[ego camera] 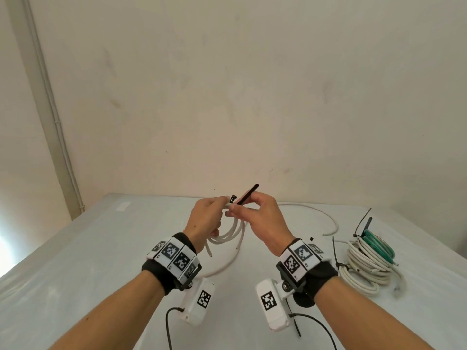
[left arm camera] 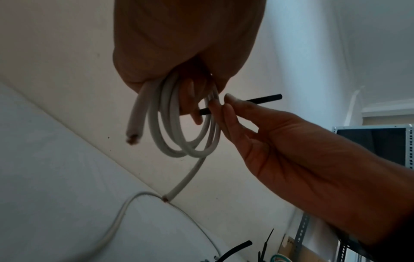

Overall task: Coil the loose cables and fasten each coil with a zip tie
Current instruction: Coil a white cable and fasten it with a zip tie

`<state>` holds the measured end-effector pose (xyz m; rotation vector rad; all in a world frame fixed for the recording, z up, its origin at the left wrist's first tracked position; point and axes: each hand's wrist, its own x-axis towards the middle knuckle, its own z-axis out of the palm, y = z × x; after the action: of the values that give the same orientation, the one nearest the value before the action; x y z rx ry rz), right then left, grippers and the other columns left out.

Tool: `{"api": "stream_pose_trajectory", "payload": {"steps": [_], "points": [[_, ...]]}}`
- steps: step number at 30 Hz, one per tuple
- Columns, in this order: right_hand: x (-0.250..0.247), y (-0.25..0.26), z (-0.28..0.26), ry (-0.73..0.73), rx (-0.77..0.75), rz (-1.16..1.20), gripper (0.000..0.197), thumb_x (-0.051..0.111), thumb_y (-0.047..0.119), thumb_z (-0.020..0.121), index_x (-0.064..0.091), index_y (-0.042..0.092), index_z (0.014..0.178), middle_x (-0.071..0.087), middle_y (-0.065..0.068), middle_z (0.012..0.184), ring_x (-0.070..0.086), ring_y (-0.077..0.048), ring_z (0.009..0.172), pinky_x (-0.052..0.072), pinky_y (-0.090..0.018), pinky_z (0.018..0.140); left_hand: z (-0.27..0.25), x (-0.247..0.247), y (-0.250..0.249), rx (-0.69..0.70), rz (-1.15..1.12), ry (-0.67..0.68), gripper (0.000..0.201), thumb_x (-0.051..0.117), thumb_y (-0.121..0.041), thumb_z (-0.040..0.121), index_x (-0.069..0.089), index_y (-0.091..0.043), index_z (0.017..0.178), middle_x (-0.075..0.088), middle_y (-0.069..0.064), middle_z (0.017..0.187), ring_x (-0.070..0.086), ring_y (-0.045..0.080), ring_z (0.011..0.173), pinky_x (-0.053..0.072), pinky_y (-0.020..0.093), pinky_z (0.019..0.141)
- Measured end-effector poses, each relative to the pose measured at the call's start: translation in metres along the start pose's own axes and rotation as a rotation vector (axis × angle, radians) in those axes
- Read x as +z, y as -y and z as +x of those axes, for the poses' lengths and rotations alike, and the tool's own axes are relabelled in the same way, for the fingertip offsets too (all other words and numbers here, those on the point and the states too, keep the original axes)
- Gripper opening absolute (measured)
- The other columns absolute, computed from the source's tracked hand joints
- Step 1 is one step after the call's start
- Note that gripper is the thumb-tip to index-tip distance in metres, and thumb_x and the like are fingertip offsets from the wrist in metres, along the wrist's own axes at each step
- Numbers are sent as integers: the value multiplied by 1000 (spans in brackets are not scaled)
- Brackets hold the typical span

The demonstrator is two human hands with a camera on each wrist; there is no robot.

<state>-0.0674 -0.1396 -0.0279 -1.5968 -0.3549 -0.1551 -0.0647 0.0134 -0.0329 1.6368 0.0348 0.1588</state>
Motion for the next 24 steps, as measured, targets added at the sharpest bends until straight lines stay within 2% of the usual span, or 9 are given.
{"api": "stream_pose_trajectory", "payload": {"steps": [3, 5, 7, 8, 11, 14, 19, 22, 24], "points": [[-1, 5, 0, 33, 17, 59, 26, 70, 24, 99, 74, -1, 100, 76, -15, 107, 79, -27, 88, 60, -36, 93, -2, -1, -1, 50, -53, 23, 23, 62, -25, 97, 76, -8, 91, 35, -4, 55, 30, 12, 45, 30, 24, 43], [-2, 8, 0, 52, 39, 70, 39, 57, 34, 106, 73, -1, 101, 77, -12, 102, 75, -24, 81, 58, -32, 79, -4, 0, -2, 93, -53, 19, 21, 65, -26, 98, 78, -11, 91, 46, -9, 53, 31, 11, 45, 31, 24, 43], [-2, 11, 0, 76, 68, 125, 41, 49, 36, 109, 70, 2, 98, 73, -11, 96, 64, -20, 70, 48, -29, 63, -6, 2, -2, 129, -40, 4, 23, 67, -32, 98, 78, -13, 91, 54, -15, 53, 33, 11, 46, 32, 24, 43], [-1, 12, 0, 89, 97, 181, 40, 48, 37, 110, 69, 5, 97, 71, -10, 94, 59, -19, 67, 42, -28, 60, -7, 3, -3, 139, -43, -4, 23, 68, -34, 98, 77, -14, 91, 54, -16, 53, 33, 12, 46, 32, 24, 44], [-3, 18, 0, 118, 202, 349, 40, 48, 37, 109, 69, 9, 90, 68, -5, 90, 51, -15, 63, 38, -27, 59, -6, 5, -3, 143, -87, -22, 19, 65, -29, 98, 76, -14, 92, 47, -14, 50, 31, 15, 48, 30, 25, 46], [-8, 23, 1, 126, 299, 392, 35, 51, 29, 106, 69, 9, 84, 68, -3, 85, 45, -13, 58, 36, -23, 51, -5, 3, -4, 158, -105, -34, 17, 64, -26, 98, 75, -15, 90, 38, -6, 52, 29, 16, 49, 27, 28, 48], [-17, 28, 9, 118, 326, 362, 9, 67, 18, 99, 68, 9, 97, 60, -3, 80, 39, -9, 53, 30, -19, 46, -2, 2, -4, 168, -126, -14, 16, 66, -29, 98, 75, -17, 93, 37, 0, 59, 27, 17, 51, 26, 27, 47], [-18, 30, 9, 131, 343, 337, 17, 63, 22, 102, 68, 12, 90, 57, -1, 73, 39, -10, 53, 30, -19, 47, -3, 3, -4, 179, -139, 11, 16, 68, -31, 98, 75, -18, 92, 36, 0, 58, 24, 18, 52, 23, 28, 48], [-17, 31, 7, 159, 365, 305, 18, 61, 23, 102, 69, 13, 89, 55, 0, 73, 38, -9, 53, 29, -19, 47, -4, 6, -4, 197, -138, 23, 17, 67, -32, 98, 75, -19, 91, 38, 6, 61, 25, 19, 54, 24, 29, 49]]}}
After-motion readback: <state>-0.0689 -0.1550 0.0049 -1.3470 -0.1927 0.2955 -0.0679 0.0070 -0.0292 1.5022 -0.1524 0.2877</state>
